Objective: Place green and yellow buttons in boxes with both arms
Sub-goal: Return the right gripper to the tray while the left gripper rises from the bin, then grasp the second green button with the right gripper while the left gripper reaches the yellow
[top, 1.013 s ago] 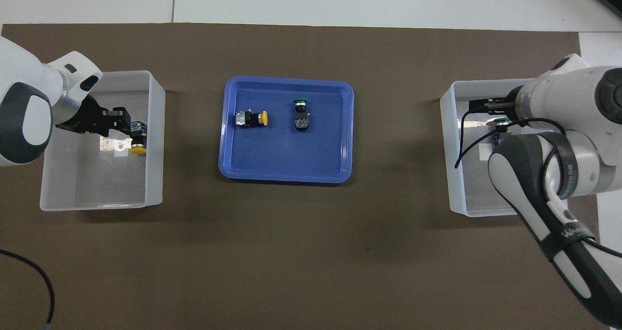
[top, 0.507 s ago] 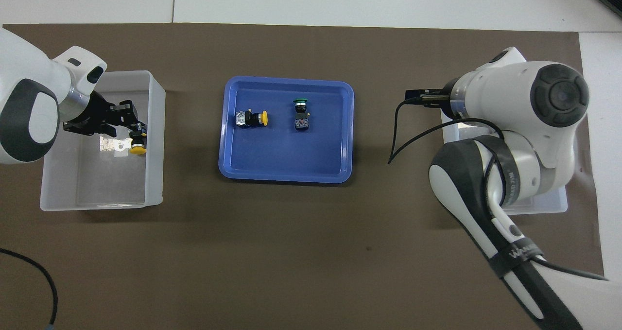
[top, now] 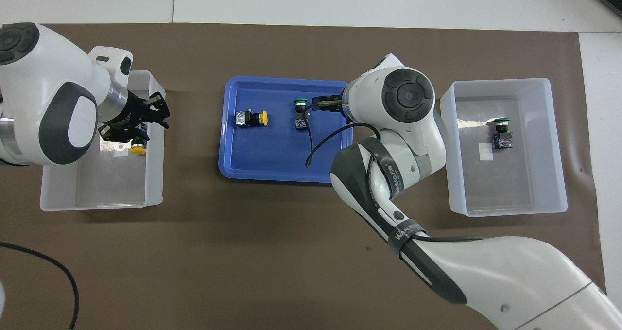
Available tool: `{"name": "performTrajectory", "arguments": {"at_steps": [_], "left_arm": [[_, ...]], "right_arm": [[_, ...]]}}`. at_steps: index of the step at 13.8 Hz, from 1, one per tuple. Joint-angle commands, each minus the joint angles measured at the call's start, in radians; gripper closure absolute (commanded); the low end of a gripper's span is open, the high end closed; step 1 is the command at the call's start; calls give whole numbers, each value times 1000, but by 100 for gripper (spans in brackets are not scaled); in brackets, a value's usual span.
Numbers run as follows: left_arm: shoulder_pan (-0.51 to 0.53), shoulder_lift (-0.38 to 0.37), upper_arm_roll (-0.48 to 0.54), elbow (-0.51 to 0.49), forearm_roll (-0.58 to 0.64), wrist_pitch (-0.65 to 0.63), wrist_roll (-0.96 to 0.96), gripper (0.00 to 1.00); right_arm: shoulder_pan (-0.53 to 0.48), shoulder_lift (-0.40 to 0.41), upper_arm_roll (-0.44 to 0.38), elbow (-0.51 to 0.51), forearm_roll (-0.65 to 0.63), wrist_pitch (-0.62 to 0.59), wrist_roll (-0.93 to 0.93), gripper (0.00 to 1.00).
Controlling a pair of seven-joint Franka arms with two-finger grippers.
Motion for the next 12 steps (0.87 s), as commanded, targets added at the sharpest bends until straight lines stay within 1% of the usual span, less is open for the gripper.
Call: {"name": "performTrajectory", "arguments": {"at_steps": [1, 3, 7, 9, 12], "left_arm": [[-45, -3, 11, -7, -14, 65, -166, 50], [-74, -1, 11, -27, -14, 146, -310, 50], [-126, -3, 11, -109, -14, 361, -581, 50], [-140, 5, 11, -116, -14, 396, -657, 50], [-172, 15, 12, -146, -14, 471, -726, 50]], "right_arm": [[32, 113, 0, 108, -104, 10, 85, 0], [52, 153, 0, 108, -112, 73, 104, 0], [55, 173, 0, 107, -141, 90, 92, 0], [55, 173, 2, 90, -141, 131, 93, 0], [66, 185, 2, 90, -132, 153, 104, 0]]}}
